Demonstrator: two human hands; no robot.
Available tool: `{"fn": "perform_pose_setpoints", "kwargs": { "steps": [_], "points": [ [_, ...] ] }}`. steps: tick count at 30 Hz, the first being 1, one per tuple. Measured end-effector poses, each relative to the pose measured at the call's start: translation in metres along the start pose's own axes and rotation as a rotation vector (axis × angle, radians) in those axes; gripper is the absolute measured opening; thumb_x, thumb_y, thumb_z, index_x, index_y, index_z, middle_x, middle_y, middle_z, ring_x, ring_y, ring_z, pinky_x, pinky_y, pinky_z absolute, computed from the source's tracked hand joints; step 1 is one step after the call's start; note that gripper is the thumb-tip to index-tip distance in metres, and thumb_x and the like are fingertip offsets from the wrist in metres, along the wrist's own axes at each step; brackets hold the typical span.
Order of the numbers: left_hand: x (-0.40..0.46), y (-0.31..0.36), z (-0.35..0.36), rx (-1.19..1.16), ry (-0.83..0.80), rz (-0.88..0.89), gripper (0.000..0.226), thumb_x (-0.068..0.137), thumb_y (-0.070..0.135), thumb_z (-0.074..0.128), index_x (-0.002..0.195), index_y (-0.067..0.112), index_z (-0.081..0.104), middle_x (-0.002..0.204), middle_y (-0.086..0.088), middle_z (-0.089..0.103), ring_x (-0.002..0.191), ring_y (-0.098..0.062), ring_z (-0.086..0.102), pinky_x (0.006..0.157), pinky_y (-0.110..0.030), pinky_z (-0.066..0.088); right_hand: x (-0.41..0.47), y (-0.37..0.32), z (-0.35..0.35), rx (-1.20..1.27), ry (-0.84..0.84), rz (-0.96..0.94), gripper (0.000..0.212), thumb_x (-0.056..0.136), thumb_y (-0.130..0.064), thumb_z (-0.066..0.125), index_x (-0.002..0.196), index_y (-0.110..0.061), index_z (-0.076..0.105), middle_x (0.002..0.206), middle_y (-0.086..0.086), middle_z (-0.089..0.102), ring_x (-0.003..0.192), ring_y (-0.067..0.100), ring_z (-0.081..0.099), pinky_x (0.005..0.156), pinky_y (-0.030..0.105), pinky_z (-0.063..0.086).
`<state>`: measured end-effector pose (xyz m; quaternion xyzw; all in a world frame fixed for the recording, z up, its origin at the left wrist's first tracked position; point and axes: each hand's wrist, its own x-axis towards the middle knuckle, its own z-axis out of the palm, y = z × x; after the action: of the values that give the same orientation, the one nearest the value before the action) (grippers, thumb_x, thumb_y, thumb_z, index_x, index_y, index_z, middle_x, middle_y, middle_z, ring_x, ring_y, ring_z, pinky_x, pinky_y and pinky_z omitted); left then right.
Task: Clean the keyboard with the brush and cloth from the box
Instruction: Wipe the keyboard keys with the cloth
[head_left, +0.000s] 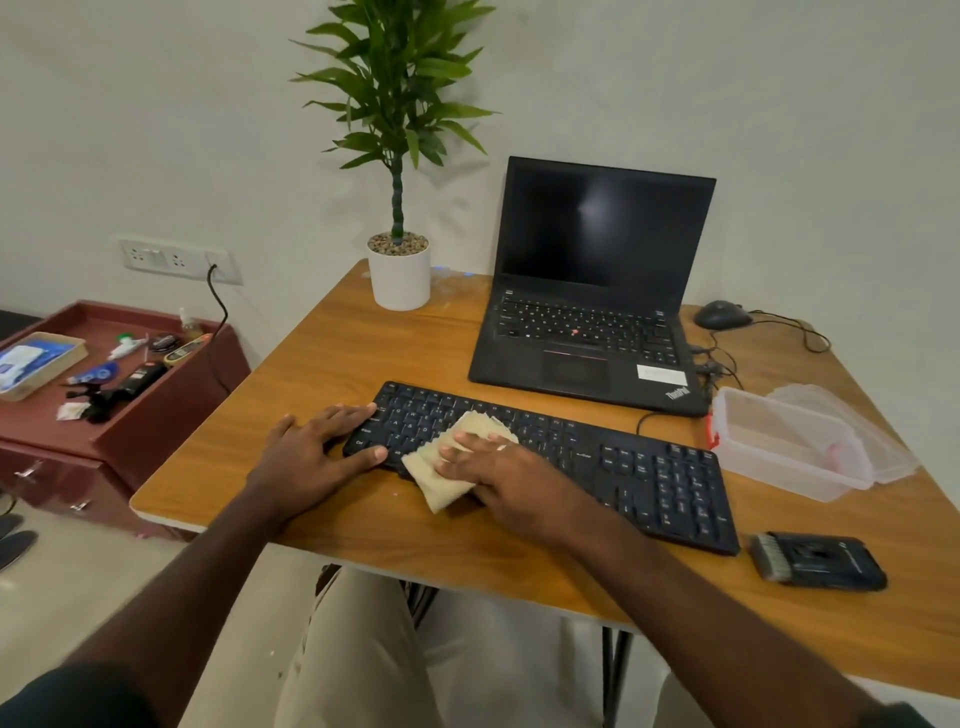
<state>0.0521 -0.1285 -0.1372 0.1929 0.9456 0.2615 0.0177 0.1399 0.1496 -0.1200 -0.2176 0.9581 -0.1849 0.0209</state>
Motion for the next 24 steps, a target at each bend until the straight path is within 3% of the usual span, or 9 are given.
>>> {"fn": "perform_pose_setpoints", "kwargs": {
  "steps": [4, 7, 11, 14, 16, 19, 21, 23, 24],
  "points": [
    [0.000, -0.001, 0.000, -0.010, 0.007, 0.007, 0.087, 0.068, 0.091, 0.037, 0.145, 0.049, 0.039, 0.155, 0.007, 0.042, 0.145, -0.007, 0.029, 0.122, -0.046, 0.007, -0.039, 0.014, -0.017, -0.086, -0.030, -0.091, 0.044, 0.103, -0.021, 0.052, 0.145, -0.031, 0.052, 0.155, -0.013, 0.043, 0.150, 0.004, 0.028, 0.125, 0.036, 0.024],
    [0.000, -0.001, 0.000, -0.007, 0.001, 0.008, 0.088, 0.068, 0.091, 0.037, 0.145, 0.049, 0.039, 0.155, 0.008, 0.042, 0.144, -0.008, 0.030, 0.122, -0.046, 0.007, -0.072, 0.022, -0.029, -0.151, -0.048, -0.058, 0.040, 0.103, -0.028, 0.050, 0.142, -0.032, 0.056, 0.154, -0.010, 0.046, 0.148, 0.005, 0.032, 0.124, 0.035, 0.027],
    [0.000, 0.000, -0.001, -0.005, 0.000, 0.010, 0.084, 0.068, 0.091, 0.036, 0.142, 0.052, 0.037, 0.154, 0.008, 0.042, 0.144, -0.010, 0.031, 0.122, -0.046, 0.010, -0.115, 0.034, -0.050, -0.152, -0.066, 0.012, 0.039, 0.103, -0.027, 0.052, 0.142, -0.031, 0.056, 0.152, -0.017, 0.043, 0.143, -0.005, 0.031, 0.118, 0.013, 0.014],
    [-0.001, 0.003, -0.002, 0.009, -0.006, 0.004, 0.078, 0.067, 0.092, 0.035, 0.138, 0.058, 0.033, 0.155, 0.006, 0.041, 0.144, -0.014, 0.030, 0.122, -0.047, 0.012, -0.140, 0.042, -0.059, -0.054, -0.056, 0.053, 0.036, 0.101, -0.023, 0.054, 0.135, -0.033, 0.061, 0.142, -0.019, 0.056, 0.135, -0.006, 0.045, 0.113, 0.010, 0.027],
    [-0.002, 0.004, -0.003, 0.012, -0.009, 0.002, 0.080, 0.066, 0.092, 0.034, 0.138, 0.057, 0.034, 0.155, 0.006, 0.041, 0.145, -0.014, 0.030, 0.122, -0.046, 0.012, -0.150, 0.047, -0.062, 0.120, -0.002, 0.143, 0.029, 0.102, -0.021, 0.054, 0.123, -0.038, 0.065, 0.128, -0.020, 0.065, 0.118, -0.004, 0.059, 0.101, 0.012, 0.044],
    [-0.001, 0.003, -0.001, 0.013, -0.012, 0.003, 0.086, 0.066, 0.094, 0.033, 0.142, 0.053, 0.035, 0.156, 0.005, 0.041, 0.145, -0.015, 0.030, 0.122, -0.047, 0.011, -0.145, 0.052, -0.069, 0.593, 0.216, 0.384, 0.023, 0.105, -0.019, 0.051, 0.112, -0.030, 0.070, 0.105, -0.007, 0.075, 0.097, 0.005, 0.068, 0.084, 0.027, 0.052],
    [-0.001, 0.003, -0.001, 0.014, -0.012, 0.010, 0.089, 0.065, 0.096, 0.031, 0.143, 0.053, 0.035, 0.155, 0.005, 0.041, 0.145, -0.013, 0.030, 0.122, -0.048, 0.012, -0.130, 0.052, -0.073, 0.758, 0.489, 0.504, 0.023, 0.106, -0.019, 0.049, 0.110, -0.019, 0.071, 0.095, 0.001, 0.077, 0.087, 0.013, 0.072, 0.077, 0.035, 0.054],
    [-0.001, 0.003, -0.001, 0.013, -0.010, 0.017, 0.087, 0.064, 0.097, 0.030, 0.141, 0.055, 0.034, 0.155, 0.005, 0.041, 0.145, -0.014, 0.031, 0.121, -0.049, 0.013, -0.119, 0.051, -0.076, 0.707, 0.818, 0.531, 0.022, 0.105, -0.015, 0.050, 0.113, -0.012, 0.071, 0.085, 0.000, 0.074, 0.073, 0.010, 0.069, 0.065, 0.035, 0.055],
    [-0.001, 0.004, -0.001, 0.009, -0.013, 0.018, 0.084, 0.064, 0.097, 0.030, 0.139, 0.057, 0.033, 0.155, 0.005, 0.041, 0.145, -0.015, 0.032, 0.121, -0.049, 0.013, -0.116, 0.048, -0.078, 0.581, 0.922, 0.495, 0.023, 0.104, -0.014, 0.053, 0.117, -0.011, 0.071, 0.081, -0.003, 0.072, 0.068, 0.006, 0.065, 0.060, 0.028, 0.051]
  ]
}}
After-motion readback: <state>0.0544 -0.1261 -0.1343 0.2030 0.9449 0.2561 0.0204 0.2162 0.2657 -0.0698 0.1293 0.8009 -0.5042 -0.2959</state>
